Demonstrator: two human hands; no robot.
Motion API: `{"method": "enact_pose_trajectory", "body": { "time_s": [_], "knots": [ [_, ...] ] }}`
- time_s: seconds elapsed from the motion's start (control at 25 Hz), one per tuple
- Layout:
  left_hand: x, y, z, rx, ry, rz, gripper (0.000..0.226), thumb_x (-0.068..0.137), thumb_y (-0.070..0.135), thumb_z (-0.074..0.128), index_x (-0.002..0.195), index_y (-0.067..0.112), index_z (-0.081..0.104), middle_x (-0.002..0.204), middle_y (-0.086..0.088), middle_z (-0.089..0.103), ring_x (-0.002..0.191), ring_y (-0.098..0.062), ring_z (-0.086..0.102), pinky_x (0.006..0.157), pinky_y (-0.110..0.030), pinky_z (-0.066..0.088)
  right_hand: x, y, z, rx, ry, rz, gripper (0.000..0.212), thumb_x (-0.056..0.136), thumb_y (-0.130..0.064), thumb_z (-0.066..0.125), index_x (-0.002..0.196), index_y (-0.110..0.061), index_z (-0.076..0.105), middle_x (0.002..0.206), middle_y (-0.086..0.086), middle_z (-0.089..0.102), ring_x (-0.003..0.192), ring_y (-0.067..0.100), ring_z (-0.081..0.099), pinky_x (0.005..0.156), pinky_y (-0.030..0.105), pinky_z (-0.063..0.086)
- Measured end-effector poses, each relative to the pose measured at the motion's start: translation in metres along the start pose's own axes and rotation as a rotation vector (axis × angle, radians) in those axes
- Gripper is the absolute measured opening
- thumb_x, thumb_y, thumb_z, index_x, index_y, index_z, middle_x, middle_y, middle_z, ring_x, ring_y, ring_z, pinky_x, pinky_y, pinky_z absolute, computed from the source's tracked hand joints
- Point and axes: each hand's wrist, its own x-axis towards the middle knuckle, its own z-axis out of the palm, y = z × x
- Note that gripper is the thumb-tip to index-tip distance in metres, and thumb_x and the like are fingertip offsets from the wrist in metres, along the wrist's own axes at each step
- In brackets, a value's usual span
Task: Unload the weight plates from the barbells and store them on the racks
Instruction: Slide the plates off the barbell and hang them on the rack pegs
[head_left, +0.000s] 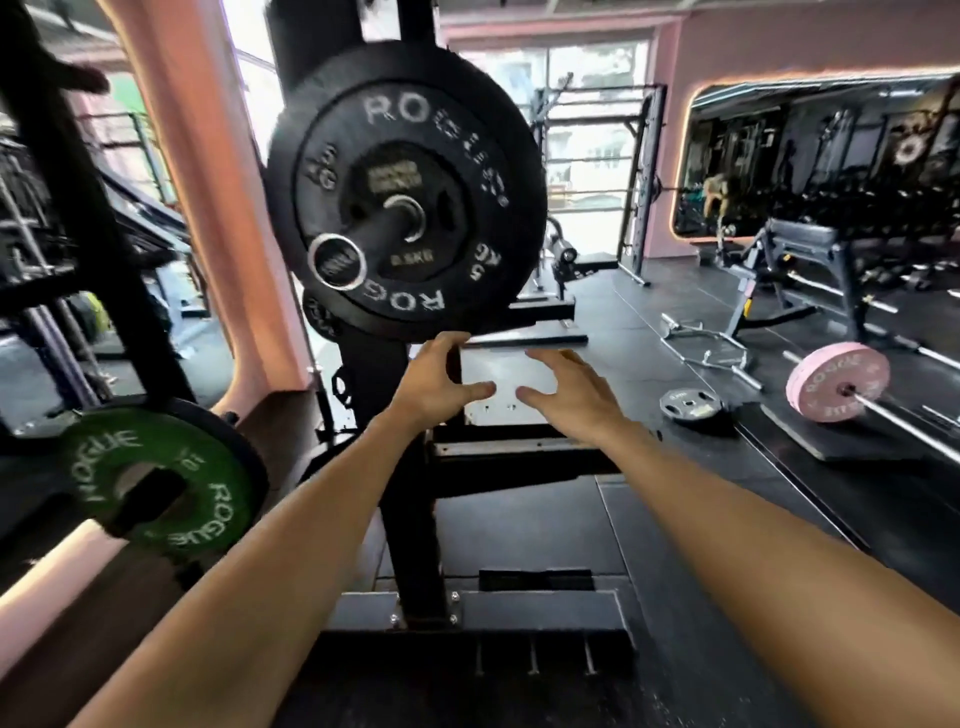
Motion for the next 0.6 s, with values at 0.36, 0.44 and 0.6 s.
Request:
{"method": "enact_pose_trajectory", "body": {
  "time_s": [0.36,0.44,0.6],
  "knots": [
    [0.023,-0.044,-0.138,0.108,0.17,-0.006,0.081,0.05,0.055,0.081,0.122,0.03,0.054,0.117,-0.001,0.062,0.106,-0.016,0.06,0.096,-0.033,0.047,0.039,-0.116,-0.005,0.022,0.108,-0.097,0.06,0.086,-0.045,0.062,0.142,-0.033,0.043,0.143,-0.003,0.046,0.131,0.023,0.046,0.105,0.037,0.039],
    [0.028,-0.035,-0.161,0.116,0.173,0.021,0.081,0.057,0.041,0.084,0.128,0.023,0.05,0.124,-0.002,0.057,0.11,-0.018,0.055,0.094,-0.027,0.043,0.049,-0.129,-0.006,0.029,0.143,-0.094,0.059,0.086,-0.043,0.063,0.141,-0.033,0.044,0.141,-0.001,0.048,0.128,0.024,0.048,0.103,0.036,0.04],
    [0.058,-0.033,-0.187,0.115,0.192,0.072,0.075,0.064,0.035,0.085,0.129,0.022,0.049,0.124,-0.001,0.054,0.105,-0.015,0.054,0.087,-0.023,0.039,0.073,-0.149,-0.01,0.012,0.206,-0.086,0.056,0.087,-0.04,0.063,0.14,-0.034,0.044,0.138,0.002,0.049,0.122,0.025,0.052,0.102,0.039,0.043]
  ]
}}
